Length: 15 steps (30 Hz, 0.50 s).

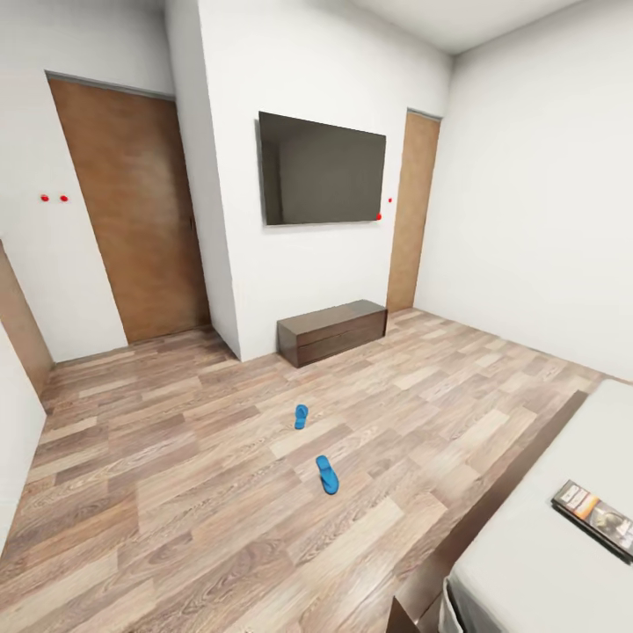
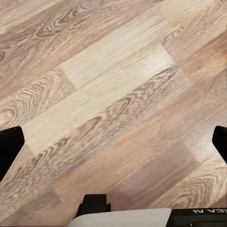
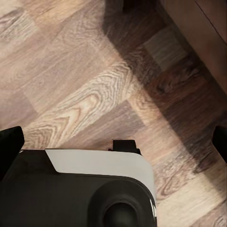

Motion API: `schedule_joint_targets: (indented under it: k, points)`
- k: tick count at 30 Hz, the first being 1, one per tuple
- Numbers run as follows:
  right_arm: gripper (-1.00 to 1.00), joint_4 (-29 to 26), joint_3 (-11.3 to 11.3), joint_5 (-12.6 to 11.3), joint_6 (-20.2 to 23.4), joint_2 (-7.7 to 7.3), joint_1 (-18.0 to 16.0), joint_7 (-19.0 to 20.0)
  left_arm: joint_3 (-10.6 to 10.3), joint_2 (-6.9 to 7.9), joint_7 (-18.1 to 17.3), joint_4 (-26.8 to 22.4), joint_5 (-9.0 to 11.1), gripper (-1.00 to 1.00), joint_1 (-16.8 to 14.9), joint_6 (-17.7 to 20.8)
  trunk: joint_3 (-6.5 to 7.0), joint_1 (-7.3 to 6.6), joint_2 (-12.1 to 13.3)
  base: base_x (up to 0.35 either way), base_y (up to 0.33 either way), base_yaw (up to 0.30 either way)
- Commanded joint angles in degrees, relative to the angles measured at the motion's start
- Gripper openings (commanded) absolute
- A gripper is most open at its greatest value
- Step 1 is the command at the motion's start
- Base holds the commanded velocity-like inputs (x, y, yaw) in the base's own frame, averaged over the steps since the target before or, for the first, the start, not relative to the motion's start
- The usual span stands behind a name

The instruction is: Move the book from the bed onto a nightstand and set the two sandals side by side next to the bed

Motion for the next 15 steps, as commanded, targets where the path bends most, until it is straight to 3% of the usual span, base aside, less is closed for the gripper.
schedule_joint_targets:
  k: [1, 8, 15]
  points:
    - [1.0, 0.0, 0.0, 0.0, -0.2, 0.0, 0.0, 0.0, 0.0, -0.01, 0.0, 0.0, 0.0, 1.0, 0.0, -0.1, -0.05, 0.0, 0.0, 0.0, 0.0, 0.298]
    - [1.0, 0.0, 0.0, 0.0, -0.1, -0.03, 0.0, 0.0, 0.0, -0.01, 0.0, 0.0, 0.0, 1.0, 0.0, -0.1, -0.05, 0.0, 0.0, 0.0, 0.0, 0.244]
    - [1.0, 0.0, 0.0, 0.1, -0.1, -0.13, 0.0, 0.0, 0.0, -0.01, 0.0, 0.0, 0.0, 1.0, 0.0, -0.1, -0.05, 0.0, 0.0, 0.0, 0.0, 0.054]
